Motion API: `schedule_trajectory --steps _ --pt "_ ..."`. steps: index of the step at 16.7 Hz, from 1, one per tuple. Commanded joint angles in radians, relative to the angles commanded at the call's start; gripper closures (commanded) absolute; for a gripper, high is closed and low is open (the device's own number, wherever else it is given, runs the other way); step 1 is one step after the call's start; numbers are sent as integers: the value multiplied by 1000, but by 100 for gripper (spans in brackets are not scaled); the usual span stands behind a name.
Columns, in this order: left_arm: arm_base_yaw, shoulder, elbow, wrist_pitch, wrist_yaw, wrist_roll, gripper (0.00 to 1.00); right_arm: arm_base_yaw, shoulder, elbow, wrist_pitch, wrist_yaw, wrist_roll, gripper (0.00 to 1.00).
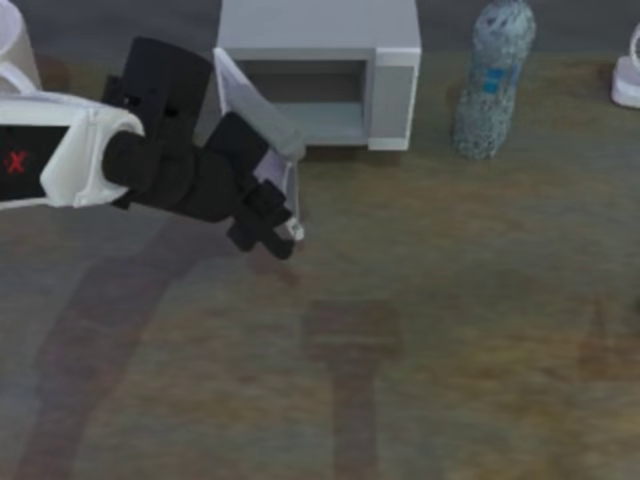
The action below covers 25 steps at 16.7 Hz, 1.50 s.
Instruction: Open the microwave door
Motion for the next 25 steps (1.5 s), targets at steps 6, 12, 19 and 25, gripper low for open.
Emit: schedule_trajectory --steps 6,12,19,25 --pt "0 0 0 0 0 0 100 0 0 0 0 0 0 0" --pt "0 0 0 0 0 0 100 0 0 0 0 0 0 0" --pt "0 0 0 0 0 0 100 0 0 0 0 0 0 0" --pt "11 1 -3 -19 28 37 100 0 0 0 0 0 0 0"
